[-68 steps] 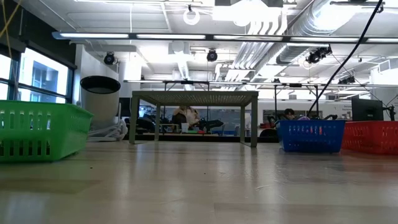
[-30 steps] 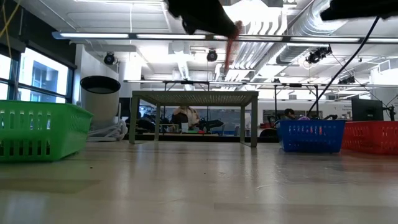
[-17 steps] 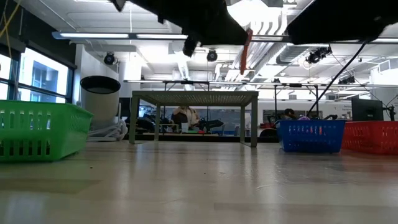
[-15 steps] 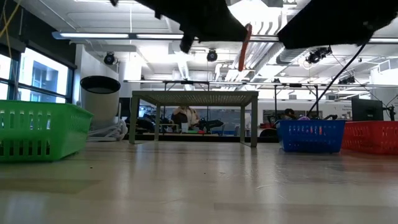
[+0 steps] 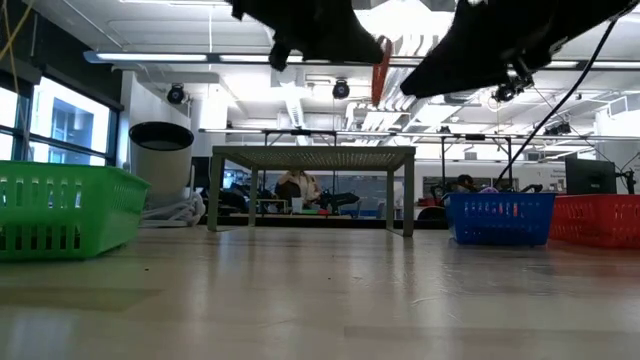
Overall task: Pick & Place Office Desk Supplies
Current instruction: Put the orange rubber band into the red bin
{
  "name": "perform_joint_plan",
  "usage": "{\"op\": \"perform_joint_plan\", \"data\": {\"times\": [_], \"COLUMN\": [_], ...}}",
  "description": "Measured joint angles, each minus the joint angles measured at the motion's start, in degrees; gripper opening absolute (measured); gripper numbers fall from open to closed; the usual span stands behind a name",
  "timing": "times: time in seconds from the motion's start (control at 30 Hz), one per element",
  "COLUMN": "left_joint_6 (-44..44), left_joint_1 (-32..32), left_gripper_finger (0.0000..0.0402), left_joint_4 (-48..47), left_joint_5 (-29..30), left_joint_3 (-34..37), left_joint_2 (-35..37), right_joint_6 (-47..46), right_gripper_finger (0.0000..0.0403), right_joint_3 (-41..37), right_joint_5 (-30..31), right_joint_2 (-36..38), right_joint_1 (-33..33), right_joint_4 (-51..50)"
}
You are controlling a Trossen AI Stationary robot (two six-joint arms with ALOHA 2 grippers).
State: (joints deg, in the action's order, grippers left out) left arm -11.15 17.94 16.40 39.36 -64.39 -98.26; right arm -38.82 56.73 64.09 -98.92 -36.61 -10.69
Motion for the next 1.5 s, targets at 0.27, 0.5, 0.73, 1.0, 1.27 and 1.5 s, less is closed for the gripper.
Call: {"op": "perform_joint_plan", "data": {"times": [0.27, 0.5, 0.73, 1.0, 1.27, 1.5], "left_joint_6": [-6.31, -5.28, -3.96, -2.42, -1.81, -1.65], "left_joint_1": [-1.91, -1.35, -1.08, -0.46, 0.3, 0.6], "left_gripper_finger": [0.0, 0.0, 0.0, 0.0, 0.0, 0.0], "left_joint_4": [3.7, 10.4, 13.75, 14.69, 14.77, 14.76], "left_joint_5": [-0.01, -0.34, -0.46, -0.86, -0.84, -0.82], "left_joint_3": [3.56, 4.34, 4.33, 4.36, 4.36, 4.36], "left_joint_2": [0.0, -1.01, -3.06, -3.61, -3.61, -3.61], "right_joint_6": [-0.02, 0.17, 3.05, 3.11, 3.75, 4.18], "right_gripper_finger": [0.0142, 0.0142, 0.0142, 0.0142, 0.0142, 0.0107], "right_joint_3": [0.0, 0.0, 0.0, 0.0, 0.0, 0.0], "right_joint_5": [1.74, 1.75, 1.5, -1.93, -4.5, -4.52], "right_joint_2": [-0.06, -0.06, -0.06, -0.06, -0.06, -0.06], "right_joint_1": [2.72, 3.84, 4.43, 6.22, 7.53, 7.36], "right_joint_4": [1.11, 2.31, 3.53, 4.03, 4.03, 4.02]}}
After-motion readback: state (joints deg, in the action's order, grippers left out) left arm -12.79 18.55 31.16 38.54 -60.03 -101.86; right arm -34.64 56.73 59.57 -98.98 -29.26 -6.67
